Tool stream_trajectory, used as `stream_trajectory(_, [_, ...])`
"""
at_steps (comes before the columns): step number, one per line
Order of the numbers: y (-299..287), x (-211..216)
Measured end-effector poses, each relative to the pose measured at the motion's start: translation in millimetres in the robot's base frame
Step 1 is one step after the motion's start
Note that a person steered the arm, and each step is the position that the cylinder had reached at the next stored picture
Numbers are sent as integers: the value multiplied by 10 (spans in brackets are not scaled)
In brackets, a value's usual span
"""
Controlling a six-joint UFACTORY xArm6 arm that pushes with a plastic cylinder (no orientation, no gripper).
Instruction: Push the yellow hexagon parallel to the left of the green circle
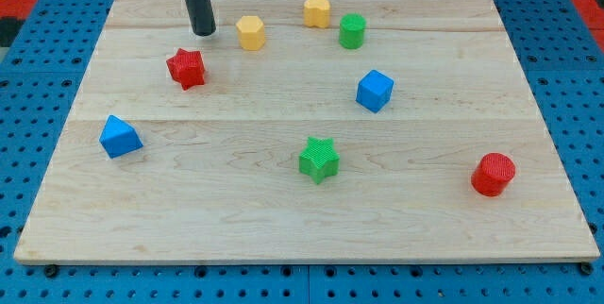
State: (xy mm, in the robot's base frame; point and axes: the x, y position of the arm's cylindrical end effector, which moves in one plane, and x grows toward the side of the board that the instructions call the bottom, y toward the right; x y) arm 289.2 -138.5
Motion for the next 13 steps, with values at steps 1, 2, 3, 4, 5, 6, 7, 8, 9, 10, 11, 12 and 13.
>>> stream_trajectory(1, [94,109])
stream_trajectory(2, [113,206])
stream_trajectory(3, [115,320])
stream_trajectory(4, [267,285])
stream_trajectory(5, [376,210])
stream_trajectory(6, [613,193])
stream_trajectory(7, [748,193])
stream_trajectory(8, [599,192])
stream_trajectory(9, [362,120])
stream_trajectory(10, [302,-4])
stream_trajectory(11, [312,-128])
stream_trajectory(12, [316,-237])
stream_trajectory(13, [316,-339])
